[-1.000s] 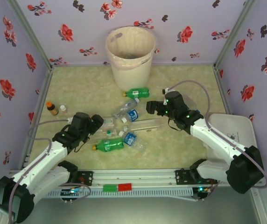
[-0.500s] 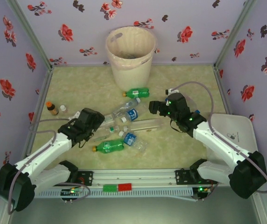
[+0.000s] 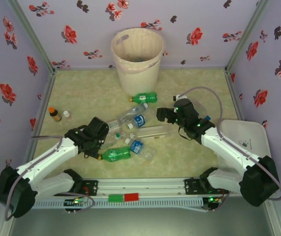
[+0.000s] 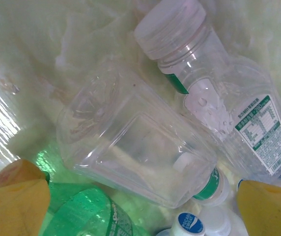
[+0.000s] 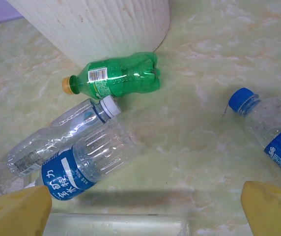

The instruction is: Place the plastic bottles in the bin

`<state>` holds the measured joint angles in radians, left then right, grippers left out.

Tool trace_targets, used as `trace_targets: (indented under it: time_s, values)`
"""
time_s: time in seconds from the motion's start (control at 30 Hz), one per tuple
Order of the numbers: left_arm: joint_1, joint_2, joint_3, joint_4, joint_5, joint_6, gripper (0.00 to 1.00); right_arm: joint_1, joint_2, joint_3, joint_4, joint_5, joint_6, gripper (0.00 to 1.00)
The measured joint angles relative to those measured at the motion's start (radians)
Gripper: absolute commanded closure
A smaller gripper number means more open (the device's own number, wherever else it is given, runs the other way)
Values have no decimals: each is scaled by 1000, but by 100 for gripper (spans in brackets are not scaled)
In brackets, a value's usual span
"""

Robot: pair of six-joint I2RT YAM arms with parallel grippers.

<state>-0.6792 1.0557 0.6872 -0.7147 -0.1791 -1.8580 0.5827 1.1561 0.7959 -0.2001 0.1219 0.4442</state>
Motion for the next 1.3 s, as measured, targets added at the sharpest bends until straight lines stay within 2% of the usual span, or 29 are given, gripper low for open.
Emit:
trace_targets:
  time_s: [0.13, 0.37, 0.6, 0.87, 1.3]
  values:
    - [-3, 47, -17, 72, 3, -66, 9, 0, -3, -1, -7, 5, 0, 0]
    - [-3, 165, -13, 143, -6, -97, 19, 0, -37, -23, -34, 11, -9, 0]
    - [-3, 233, -13, 242, -32, -127, 21, 0, -50, -27, -46, 22, -26, 0]
    - [-3, 315, -5, 251, -32, -128, 22, 0, -50, -27, -60, 37, -35, 0]
    - [-3, 329, 18, 245, -71, -128, 52, 0, -51, -27, -68, 48, -45, 0]
